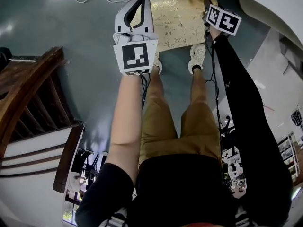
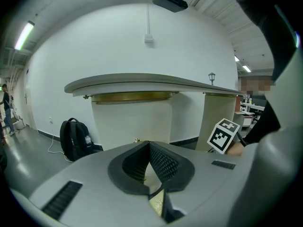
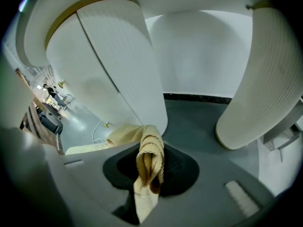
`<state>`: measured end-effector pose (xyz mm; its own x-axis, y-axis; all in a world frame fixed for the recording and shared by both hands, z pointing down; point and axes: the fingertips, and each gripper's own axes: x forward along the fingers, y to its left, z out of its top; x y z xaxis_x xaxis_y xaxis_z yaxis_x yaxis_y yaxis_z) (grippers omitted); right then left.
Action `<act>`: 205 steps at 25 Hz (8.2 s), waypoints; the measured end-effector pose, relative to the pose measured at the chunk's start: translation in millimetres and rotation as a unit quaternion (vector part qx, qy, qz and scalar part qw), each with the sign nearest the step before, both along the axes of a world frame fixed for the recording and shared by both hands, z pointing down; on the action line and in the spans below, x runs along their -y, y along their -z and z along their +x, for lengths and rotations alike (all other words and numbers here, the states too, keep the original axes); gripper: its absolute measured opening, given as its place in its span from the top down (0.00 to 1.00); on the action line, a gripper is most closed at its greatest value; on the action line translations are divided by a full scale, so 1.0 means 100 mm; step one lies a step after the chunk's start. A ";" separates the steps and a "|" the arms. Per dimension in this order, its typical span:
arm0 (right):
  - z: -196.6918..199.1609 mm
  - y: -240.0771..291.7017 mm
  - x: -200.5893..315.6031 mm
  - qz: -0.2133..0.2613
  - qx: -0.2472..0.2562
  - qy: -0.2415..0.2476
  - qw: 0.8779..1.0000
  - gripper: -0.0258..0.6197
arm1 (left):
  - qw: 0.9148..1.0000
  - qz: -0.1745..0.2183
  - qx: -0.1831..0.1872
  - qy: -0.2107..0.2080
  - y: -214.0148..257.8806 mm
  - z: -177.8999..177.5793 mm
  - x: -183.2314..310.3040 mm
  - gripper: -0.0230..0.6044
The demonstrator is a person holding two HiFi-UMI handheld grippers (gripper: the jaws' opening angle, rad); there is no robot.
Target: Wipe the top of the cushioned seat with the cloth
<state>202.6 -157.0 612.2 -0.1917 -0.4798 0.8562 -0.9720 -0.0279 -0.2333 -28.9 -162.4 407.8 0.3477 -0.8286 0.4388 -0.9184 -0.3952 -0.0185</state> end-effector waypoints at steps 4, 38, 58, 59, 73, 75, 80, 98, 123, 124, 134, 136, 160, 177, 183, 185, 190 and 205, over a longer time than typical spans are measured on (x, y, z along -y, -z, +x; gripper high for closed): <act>0.25 0.02 0.00 0.003 -0.013 -0.019 1.000 0.87 | 1.000 -0.002 0.002 0.001 -0.01 0.06 0.00 0.95; -3.16 0.20 -1.20 -0.061 0.192 0.180 0.963 0.87 | 0.998 -0.013 -0.031 0.049 0.01 -1.46 -0.81 0.95; -0.67 0.00 -0.60 -0.053 0.101 0.092 0.989 0.87 | 0.999 -0.010 -0.049 0.020 0.13 -0.04 -0.56 0.95; -0.51 -0.02 -0.57 -0.053 0.099 0.084 0.990 0.87 | 0.999 -0.009 -0.047 0.020 0.13 0.04 -0.54 0.95; 0.48 -0.04 -0.54 -0.040 0.066 0.068 0.995 0.87 | 0.999 -0.011 -0.022 0.026 0.16 0.59 -0.45 0.95; 0.36 0.10 -0.54 -0.014 0.084 0.077 0.993 0.87 | 0.999 -0.013 -0.023 0.028 0.16 0.50 -0.49 0.95; -0.13 0.52 -0.62 0.051 0.136 0.112 0.983 0.87 | 0.999 -0.015 -0.024 0.018 0.16 0.23 -0.59 0.95; -3.37 0.52 -1.81 -0.020 0.264 0.239 0.934 0.87 | 0.998 -0.041 -0.024 0.034 0.01 -1.42 -1.24 0.95; -1.51 0.09 -1.36 -0.035 0.148 0.131 0.980 0.87 | 0.998 -0.055 -0.022 0.017 -0.13 -0.57 -1.20 0.95; -1.31 0.09 -1.32 -0.032 0.141 0.122 0.982 0.87 | 0.998 -0.056 -0.023 0.017 -0.12 -0.49 -1.21 0.95; 0.22 -0.04 -1.07 -0.030 0.098 0.058 0.993 0.87 | 0.998 -0.054 -0.002 0.024 -0.07 0.15 -1.32 0.95; 0.38 -0.09 -1.06 -0.033 0.084 0.050 0.995 0.87 | 0.998 -0.051 0.006 0.036 -0.04 0.15 -1.36 0.95; -2.12 0.88 -1.80 0.064 0.260 0.181 0.946 0.87 | 0.997 -0.043 0.005 0.058 0.14 -1.01 -2.07 0.95; -2.82 0.12 -2.31 -0.065 0.174 0.206 0.961 0.87 | 0.994 -0.047 -0.020 0.096 0.05 -1.51 -2.40 0.95; -2.06 0.15 -2.05 -0.048 0.144 0.170 0.974 0.87 | 0.995 -0.042 -0.020 0.083 0.08 -1.16 -2.26 0.95; -1.78 0.16 -1.96 -0.043 0.135 0.158 0.977 0.87 | 0.995 -0.039 -0.022 0.085 0.11 -1.02 -2.21 0.95; -1.07 0.15 -1.75 -0.034 0.105 0.134 0.985 0.87 | 0.996 -0.034 -0.023 0.076 0.14 -0.61 -2.05 0.95; 0.65 0.04 -1.46 0.002 -0.032 0.073 0.997 0.87 | 0.997 -0.026 -0.047 0.056 0.12 0.33 -1.83 0.95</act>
<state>267.4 -10.6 608.1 -0.2048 -0.4551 0.8666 -0.9785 0.1159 -0.1704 4.5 20.5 395.8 0.2957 -0.8413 0.4526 -0.9536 -0.2878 0.0881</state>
